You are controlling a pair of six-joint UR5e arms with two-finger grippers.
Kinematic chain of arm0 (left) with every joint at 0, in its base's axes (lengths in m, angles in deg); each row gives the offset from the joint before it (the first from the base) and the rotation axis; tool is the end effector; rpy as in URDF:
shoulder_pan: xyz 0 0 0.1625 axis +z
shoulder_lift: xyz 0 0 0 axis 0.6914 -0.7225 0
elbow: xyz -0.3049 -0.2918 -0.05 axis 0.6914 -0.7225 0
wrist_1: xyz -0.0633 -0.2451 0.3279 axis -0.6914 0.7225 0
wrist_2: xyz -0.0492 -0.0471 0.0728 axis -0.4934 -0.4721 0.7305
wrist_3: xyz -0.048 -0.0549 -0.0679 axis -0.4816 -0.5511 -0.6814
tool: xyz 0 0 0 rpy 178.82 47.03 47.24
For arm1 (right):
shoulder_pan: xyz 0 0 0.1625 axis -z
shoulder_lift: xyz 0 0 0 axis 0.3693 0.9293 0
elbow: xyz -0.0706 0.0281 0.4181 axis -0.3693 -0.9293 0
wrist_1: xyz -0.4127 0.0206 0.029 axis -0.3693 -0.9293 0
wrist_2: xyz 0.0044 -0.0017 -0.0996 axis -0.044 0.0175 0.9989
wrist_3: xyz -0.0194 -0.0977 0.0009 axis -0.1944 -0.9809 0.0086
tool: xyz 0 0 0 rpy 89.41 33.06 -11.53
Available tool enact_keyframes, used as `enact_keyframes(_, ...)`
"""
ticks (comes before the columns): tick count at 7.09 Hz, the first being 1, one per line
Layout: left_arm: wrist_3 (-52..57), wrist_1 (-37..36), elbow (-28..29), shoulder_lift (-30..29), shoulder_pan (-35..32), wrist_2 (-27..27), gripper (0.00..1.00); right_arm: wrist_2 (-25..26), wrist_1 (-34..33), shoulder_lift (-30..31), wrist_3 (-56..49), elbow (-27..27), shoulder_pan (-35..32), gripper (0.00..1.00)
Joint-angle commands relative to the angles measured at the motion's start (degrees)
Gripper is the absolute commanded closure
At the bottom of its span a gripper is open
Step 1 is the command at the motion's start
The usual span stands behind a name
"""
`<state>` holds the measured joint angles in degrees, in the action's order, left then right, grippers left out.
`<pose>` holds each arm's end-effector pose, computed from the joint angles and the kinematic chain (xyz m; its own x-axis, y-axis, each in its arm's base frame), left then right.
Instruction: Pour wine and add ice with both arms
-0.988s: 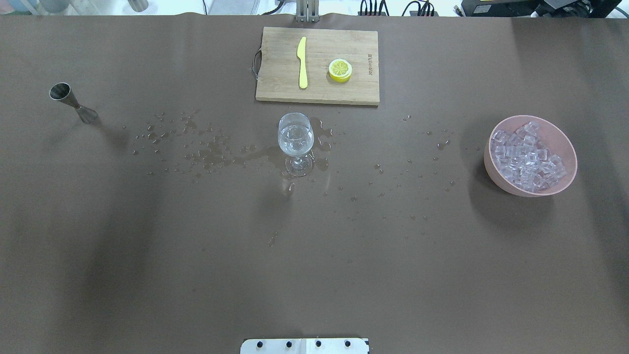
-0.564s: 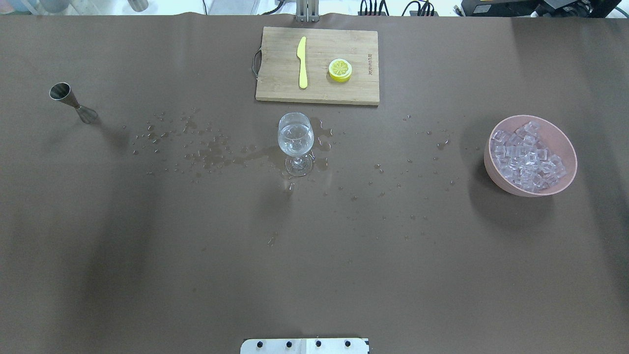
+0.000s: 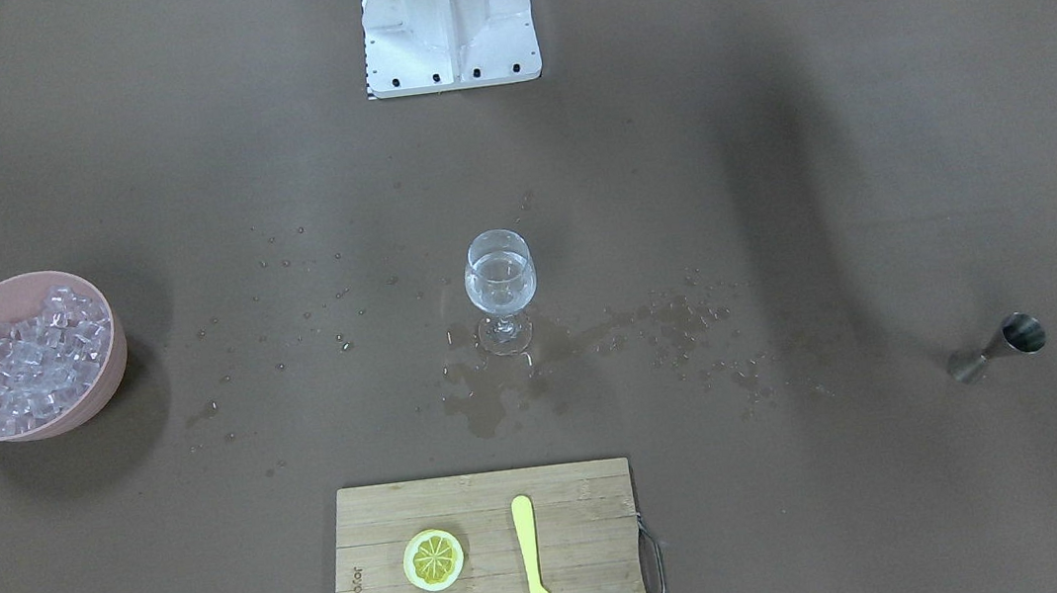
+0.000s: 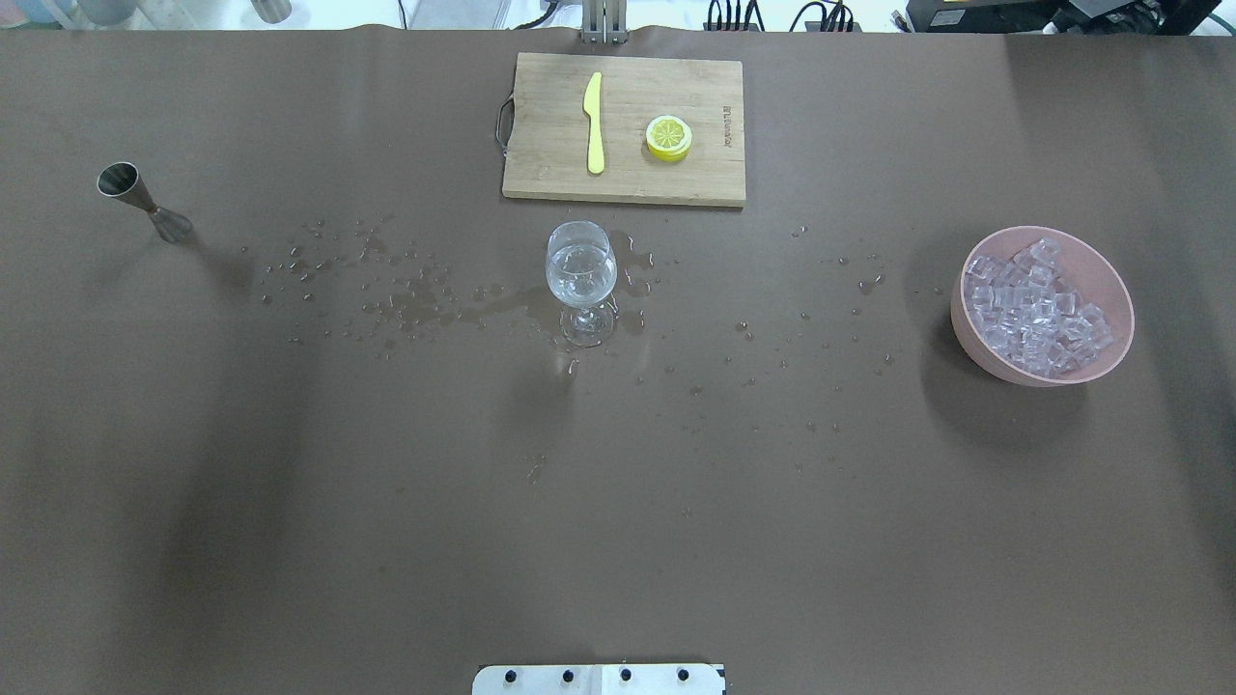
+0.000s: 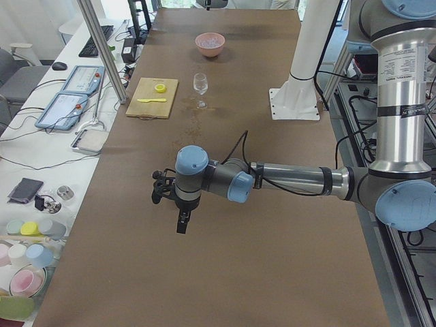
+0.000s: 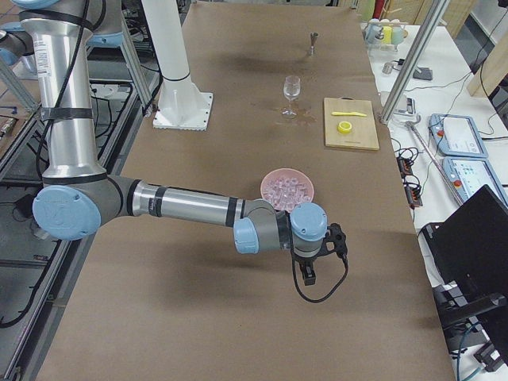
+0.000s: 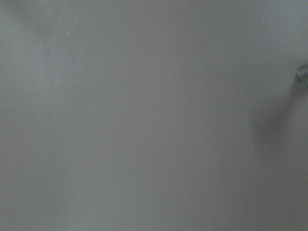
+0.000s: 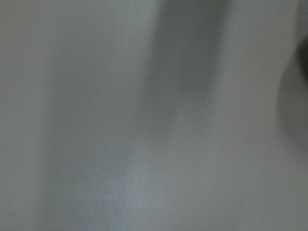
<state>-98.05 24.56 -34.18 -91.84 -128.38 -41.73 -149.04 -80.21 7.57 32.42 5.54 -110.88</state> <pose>-0.0274 -0.4787 0.6121 0.7707 0.0817 -0.6319 0.0514 0.9805 0.1895 0.0513 -0.5209 0.6765 0.6579 -0.2020 0.7255 0.0517 0.9732 0.2240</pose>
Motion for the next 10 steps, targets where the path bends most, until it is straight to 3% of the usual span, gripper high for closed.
enact_keyframes(1,-0.10,-0.08,-1.21,0.00,0.00,-0.07,0.01,-0.21,0.22,0.10,-0.02,-0.06,0.09,0.00)
enact_keyframes(6,-0.19,-0.08,-4.10,-0.08,0.00,-0.06,0.01,-0.12,0.57,0.01,-0.11,-0.32,0.09,0.00)
enact_keyframes(8,0.16,0.96,-2.03,-0.26,0.09,-0.06,0.01,-0.21,0.57,-0.08,-0.02,-0.06,0.18,0.00)
enact_keyframes(10,-0.10,10.07,-1.48,-0.17,3.22,-0.15,0.01,-0.30,0.66,0.01,-0.02,-0.06,0.18,0.00)
